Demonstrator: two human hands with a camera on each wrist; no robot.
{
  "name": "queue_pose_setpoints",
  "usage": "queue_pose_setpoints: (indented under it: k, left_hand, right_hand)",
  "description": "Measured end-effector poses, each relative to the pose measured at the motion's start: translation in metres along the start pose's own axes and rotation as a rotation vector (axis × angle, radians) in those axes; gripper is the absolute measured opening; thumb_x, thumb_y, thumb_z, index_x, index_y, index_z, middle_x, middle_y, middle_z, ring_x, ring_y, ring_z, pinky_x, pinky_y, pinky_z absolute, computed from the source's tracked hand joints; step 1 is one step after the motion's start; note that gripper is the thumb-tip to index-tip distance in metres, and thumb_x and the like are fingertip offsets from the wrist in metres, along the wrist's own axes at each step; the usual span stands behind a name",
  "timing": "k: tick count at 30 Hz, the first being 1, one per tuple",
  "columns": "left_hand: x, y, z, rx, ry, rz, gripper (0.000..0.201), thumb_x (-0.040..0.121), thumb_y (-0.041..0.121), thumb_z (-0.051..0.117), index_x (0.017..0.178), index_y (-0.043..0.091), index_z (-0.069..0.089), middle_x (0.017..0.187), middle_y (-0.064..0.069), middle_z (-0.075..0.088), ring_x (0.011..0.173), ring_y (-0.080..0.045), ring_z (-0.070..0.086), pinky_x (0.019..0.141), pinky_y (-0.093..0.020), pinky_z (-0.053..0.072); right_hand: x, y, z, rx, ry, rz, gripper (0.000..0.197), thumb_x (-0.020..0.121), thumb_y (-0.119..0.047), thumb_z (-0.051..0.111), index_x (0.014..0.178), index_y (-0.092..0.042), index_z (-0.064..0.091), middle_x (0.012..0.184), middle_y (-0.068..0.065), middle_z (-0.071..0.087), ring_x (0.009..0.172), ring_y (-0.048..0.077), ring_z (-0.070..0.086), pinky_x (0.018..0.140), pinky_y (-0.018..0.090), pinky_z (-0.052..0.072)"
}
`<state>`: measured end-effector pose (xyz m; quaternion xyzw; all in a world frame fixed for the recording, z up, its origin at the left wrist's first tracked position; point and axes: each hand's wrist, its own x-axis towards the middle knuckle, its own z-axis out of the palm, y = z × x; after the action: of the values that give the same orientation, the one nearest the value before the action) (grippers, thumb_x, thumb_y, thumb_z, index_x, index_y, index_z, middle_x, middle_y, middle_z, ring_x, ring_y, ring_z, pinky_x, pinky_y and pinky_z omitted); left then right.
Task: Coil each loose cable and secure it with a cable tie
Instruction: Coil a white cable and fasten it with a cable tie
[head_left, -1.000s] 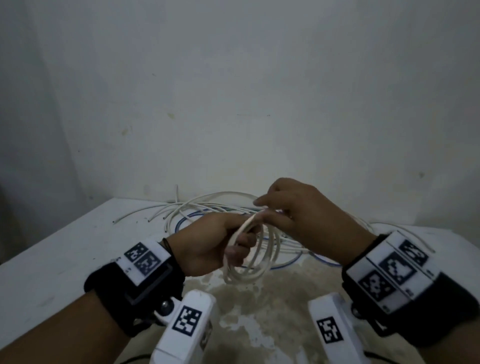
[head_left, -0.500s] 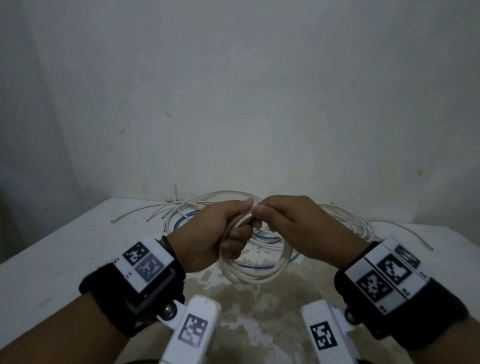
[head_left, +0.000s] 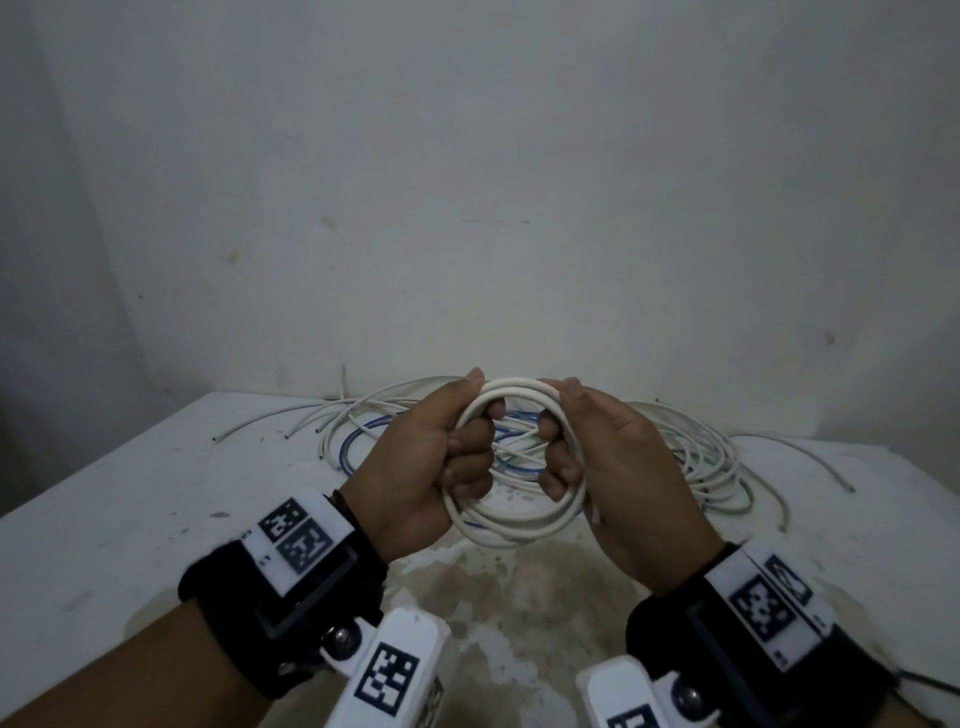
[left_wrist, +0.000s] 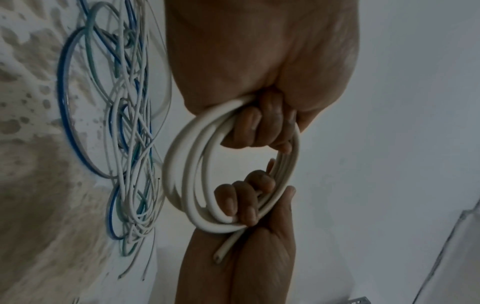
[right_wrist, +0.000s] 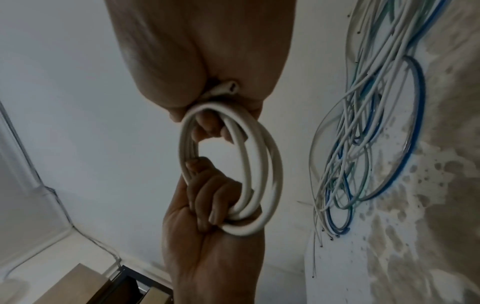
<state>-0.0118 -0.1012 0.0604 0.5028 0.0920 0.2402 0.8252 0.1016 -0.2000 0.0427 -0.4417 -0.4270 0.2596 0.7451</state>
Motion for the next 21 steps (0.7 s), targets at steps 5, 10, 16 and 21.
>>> queue_pose_setpoints:
  k: [5, 10, 16, 21]
  left_hand:
    - [0.002, -0.011, 0.003, 0.268, 0.102, 0.065, 0.036, 0.097, 0.039, 0.043, 0.088, 0.007, 0.058, 0.051, -0.001, 0.044, 0.04, -0.013, 0.036, 0.043, -0.024, 0.032]
    - [0.003, -0.016, 0.012, 0.311, 0.177, 0.091, 0.034, 0.097, 0.035, 0.049, 0.067, 0.018, 0.045, 0.05, 0.004, 0.027, 0.043, -0.011, 0.018, 0.047, -0.026, 0.015]
    - [0.002, -0.028, 0.006, 0.342, 0.226, 0.177, 0.036, 0.094, 0.018, 0.055, 0.059, 0.018, 0.045, 0.044, 0.007, 0.027, 0.04, -0.009, 0.019, 0.039, -0.019, 0.017]
    - [0.003, -0.035, 0.01, 0.311, 0.214, 0.181, 0.04, 0.095, 0.018, 0.053, 0.056, 0.021, 0.048, 0.044, 0.007, 0.027, 0.038, -0.007, 0.02, 0.038, -0.018, 0.018]
  right_hand:
    - [-0.004, 0.004, 0.0, -0.135, 0.171, -0.057, 0.047, 0.098, -0.03, 0.047, 0.08, 0.013, 0.046, 0.062, 0.02, 0.023, 0.047, 0.019, 0.02, 0.046, 0.034, 0.02]
    - [-0.008, 0.011, -0.003, -0.25, 0.196, -0.043, 0.036, 0.099, -0.03, 0.043, 0.08, -0.004, 0.059, 0.054, 0.004, 0.035, 0.045, 0.016, 0.032, 0.044, 0.028, 0.031]
    - [-0.009, 0.003, -0.015, -0.46, 0.028, 0.017, 0.031, 0.099, -0.013, 0.042, 0.09, -0.025, 0.069, 0.07, -0.007, 0.069, 0.063, 0.01, 0.062, 0.064, 0.024, 0.05]
    - [-0.017, 0.006, -0.009, -0.541, 0.015, -0.128, 0.026, 0.099, -0.028, 0.044, 0.094, -0.026, 0.068, 0.056, -0.017, 0.059, 0.054, -0.001, 0.053, 0.059, 0.012, 0.04]
